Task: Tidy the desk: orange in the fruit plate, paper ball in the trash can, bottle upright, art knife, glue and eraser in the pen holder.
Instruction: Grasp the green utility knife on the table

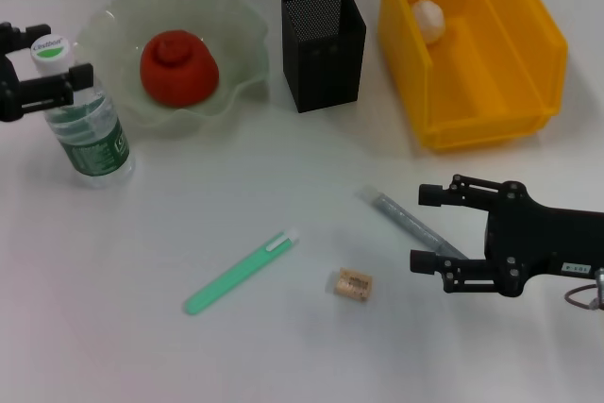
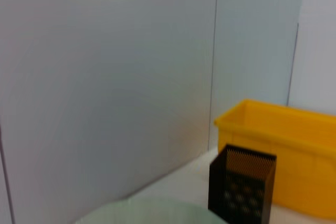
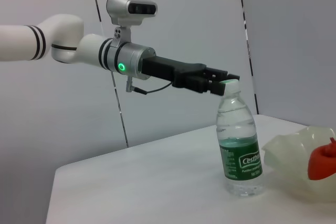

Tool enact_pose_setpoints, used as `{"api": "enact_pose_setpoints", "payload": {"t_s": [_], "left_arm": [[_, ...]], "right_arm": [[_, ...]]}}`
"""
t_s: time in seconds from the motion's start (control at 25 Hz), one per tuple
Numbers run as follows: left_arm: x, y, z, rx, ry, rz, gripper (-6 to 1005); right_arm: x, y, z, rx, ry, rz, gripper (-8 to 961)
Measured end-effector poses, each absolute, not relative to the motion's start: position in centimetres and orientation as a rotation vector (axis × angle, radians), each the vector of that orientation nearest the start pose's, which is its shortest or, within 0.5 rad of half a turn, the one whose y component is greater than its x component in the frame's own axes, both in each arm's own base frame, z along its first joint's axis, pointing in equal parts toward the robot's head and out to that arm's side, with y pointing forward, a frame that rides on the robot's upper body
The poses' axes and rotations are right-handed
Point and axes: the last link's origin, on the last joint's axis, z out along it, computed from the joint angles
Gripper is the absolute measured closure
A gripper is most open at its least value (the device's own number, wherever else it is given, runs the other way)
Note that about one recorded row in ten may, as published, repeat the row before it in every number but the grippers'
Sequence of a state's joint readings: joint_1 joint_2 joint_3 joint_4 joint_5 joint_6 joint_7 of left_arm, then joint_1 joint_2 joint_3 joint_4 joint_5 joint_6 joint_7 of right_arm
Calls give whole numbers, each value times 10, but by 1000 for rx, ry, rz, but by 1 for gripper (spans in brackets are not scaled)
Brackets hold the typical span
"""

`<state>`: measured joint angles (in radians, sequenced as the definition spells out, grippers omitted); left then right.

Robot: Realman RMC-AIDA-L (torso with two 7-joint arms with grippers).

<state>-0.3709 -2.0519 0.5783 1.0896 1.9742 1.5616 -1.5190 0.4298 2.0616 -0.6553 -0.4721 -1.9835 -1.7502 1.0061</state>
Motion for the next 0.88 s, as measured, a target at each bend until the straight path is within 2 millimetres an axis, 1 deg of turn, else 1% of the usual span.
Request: {"api": "enact_pose_setpoints", "payload": {"t_s": [0.08, 0.12, 0.16, 0.2, 0.24, 0.36, 0.48, 0.52, 0.56, 0.72, 0.8, 0.88], "left_arm": [[-287, 326, 112, -2392, -527, -554, 209], [-286, 326, 119, -2359, -521, -603, 209], [-286, 326, 119, -2359, -521, -603, 209], [-284, 325, 127, -2324, -516, -657, 209], [-284, 325, 127, -2324, -516, -657, 209], [-277, 321, 135, -2307, -510, -761, 209], [-266, 313, 140, -2325, -499, -894, 210], [-260, 305, 143, -2345, -482, -991, 210], [-260, 305, 143, -2345, -482, -991, 210], [-258, 292, 141, -2414, -474, -1148, 211], [-262, 288, 133, -2441, -492, -1193, 211], [-266, 287, 125, -2458, -495, -1191, 211]], "right_arm": [[284, 265, -16, -2797, 382, 914, 144], [285, 264, -16, -2795, 385, 914, 144], [285, 264, -16, -2795, 385, 914, 144], [285, 264, -16, -2796, 385, 915, 144], [285, 264, -16, -2796, 385, 915, 144], [285, 264, -16, -2796, 384, 916, 144], [284, 263, -13, -2799, 374, 925, 144], [284, 263, -13, -2801, 371, 929, 144], [284, 263, -13, -2801, 371, 929, 144], [281, 266, -8, -2811, 365, 935, 145], [280, 267, -6, -2813, 363, 935, 145], [279, 268, -4, -2817, 365, 935, 145]]}}
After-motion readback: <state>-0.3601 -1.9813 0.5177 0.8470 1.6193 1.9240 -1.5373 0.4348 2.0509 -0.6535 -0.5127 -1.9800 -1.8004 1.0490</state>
